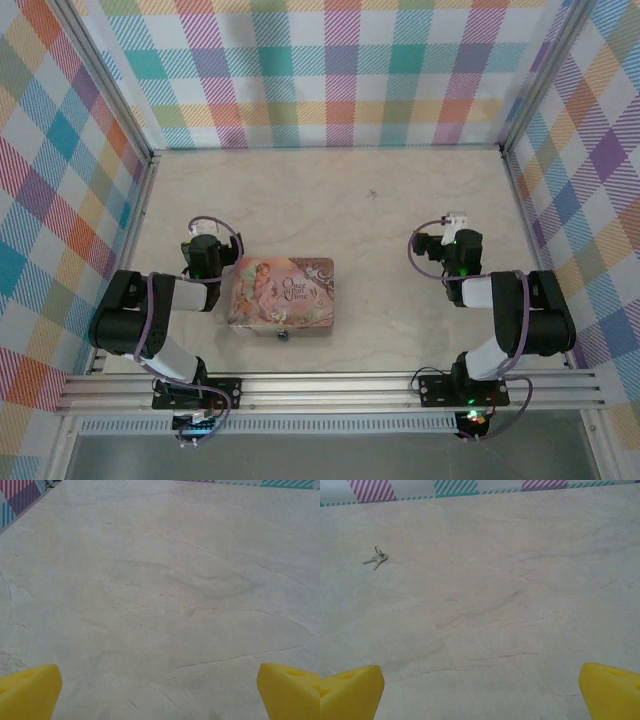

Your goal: Unlock the padlock with the key

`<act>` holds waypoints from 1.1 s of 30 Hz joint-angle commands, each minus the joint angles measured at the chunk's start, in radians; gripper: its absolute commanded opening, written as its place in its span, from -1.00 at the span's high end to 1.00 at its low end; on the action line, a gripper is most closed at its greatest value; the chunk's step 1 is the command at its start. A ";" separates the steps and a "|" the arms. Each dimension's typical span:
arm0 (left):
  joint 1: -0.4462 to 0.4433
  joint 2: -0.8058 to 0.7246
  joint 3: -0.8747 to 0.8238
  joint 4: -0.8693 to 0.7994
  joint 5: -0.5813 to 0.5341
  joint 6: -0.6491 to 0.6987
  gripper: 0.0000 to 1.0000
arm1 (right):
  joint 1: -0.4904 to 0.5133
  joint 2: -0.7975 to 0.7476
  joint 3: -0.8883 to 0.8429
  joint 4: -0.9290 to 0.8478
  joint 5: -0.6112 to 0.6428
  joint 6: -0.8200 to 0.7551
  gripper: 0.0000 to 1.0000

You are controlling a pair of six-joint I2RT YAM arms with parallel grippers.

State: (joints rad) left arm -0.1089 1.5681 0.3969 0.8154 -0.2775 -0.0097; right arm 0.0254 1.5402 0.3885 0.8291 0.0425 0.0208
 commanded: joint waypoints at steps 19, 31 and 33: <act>0.004 -0.005 0.005 0.027 0.004 0.008 -1.00 | -0.008 -0.006 0.018 0.011 -0.019 -0.009 -0.99; 0.005 -0.117 0.141 -0.295 -0.039 -0.006 -1.00 | -0.007 -0.159 0.110 -0.277 0.001 -0.004 -1.00; 0.005 -0.143 0.158 -0.340 -0.043 -0.007 -1.00 | -0.008 -0.214 0.123 -0.333 0.000 0.013 -0.99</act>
State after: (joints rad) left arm -0.1089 1.4796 0.5091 0.5953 -0.2955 -0.0105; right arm 0.0254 1.3933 0.4736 0.6090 0.0437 0.0216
